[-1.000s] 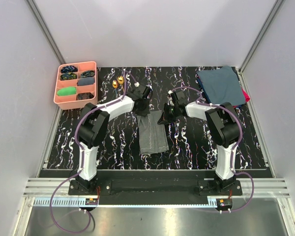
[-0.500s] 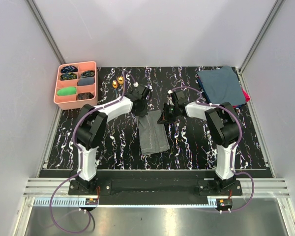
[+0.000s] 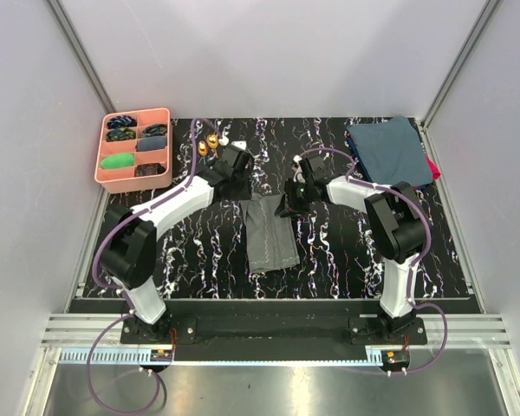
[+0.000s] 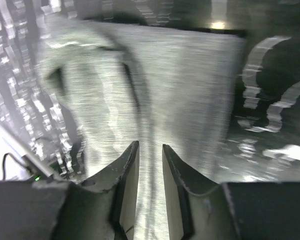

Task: Fold the napkin into a case and place the utensils inside
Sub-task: Flatten out the 2/3-rectangle-folded napkin.

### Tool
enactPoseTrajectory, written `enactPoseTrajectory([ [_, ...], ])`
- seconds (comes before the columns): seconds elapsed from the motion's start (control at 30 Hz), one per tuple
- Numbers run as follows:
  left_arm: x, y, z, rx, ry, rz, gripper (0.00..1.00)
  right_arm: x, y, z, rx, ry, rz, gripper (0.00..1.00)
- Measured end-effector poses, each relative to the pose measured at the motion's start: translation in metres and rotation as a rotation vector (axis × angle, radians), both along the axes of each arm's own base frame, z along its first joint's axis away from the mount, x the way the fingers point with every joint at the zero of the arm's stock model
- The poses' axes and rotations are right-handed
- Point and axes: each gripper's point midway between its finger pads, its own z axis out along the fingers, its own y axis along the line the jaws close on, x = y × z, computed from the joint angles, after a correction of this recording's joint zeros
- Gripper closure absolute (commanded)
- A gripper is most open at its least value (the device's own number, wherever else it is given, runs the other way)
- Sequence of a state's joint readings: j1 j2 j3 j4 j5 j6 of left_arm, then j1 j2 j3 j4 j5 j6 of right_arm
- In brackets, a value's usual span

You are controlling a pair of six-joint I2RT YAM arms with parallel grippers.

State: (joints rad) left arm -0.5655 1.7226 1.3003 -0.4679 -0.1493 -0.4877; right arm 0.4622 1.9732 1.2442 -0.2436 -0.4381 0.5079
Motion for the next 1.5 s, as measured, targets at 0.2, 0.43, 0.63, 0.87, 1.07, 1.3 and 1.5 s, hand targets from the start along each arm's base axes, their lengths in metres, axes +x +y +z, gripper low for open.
enactPoseTrajectory([
  [0.2,-0.005,0.006,-0.031,0.035,0.058,0.013,0.69,-0.005,0.039,0.023,0.090,-0.019,0.056,0.81],
  [0.43,-0.004,0.007,-0.048,0.054,0.089,0.015,0.74,0.009,0.070,0.035,0.171,-0.042,0.068,0.93],
  [0.63,-0.003,0.004,-0.055,0.049,0.099,0.008,0.77,0.018,0.076,0.017,0.169,-0.011,0.050,0.95],
  [0.87,-0.004,0.000,-0.067,0.044,0.125,-0.004,0.78,0.029,0.079,0.001,0.161,0.007,0.036,0.97],
  [1.07,-0.003,-0.005,-0.071,0.024,0.127,-0.012,0.72,0.053,0.066,-0.007,0.155,-0.011,-0.003,0.98],
  [1.3,0.000,-0.005,-0.056,-0.024,0.109,-0.004,0.65,0.057,0.058,-0.008,0.163,-0.012,-0.007,0.81],
  [1.5,0.007,-0.002,-0.023,-0.081,0.050,0.003,0.68,0.041,0.047,0.014,0.139,-0.014,-0.006,0.67],
])
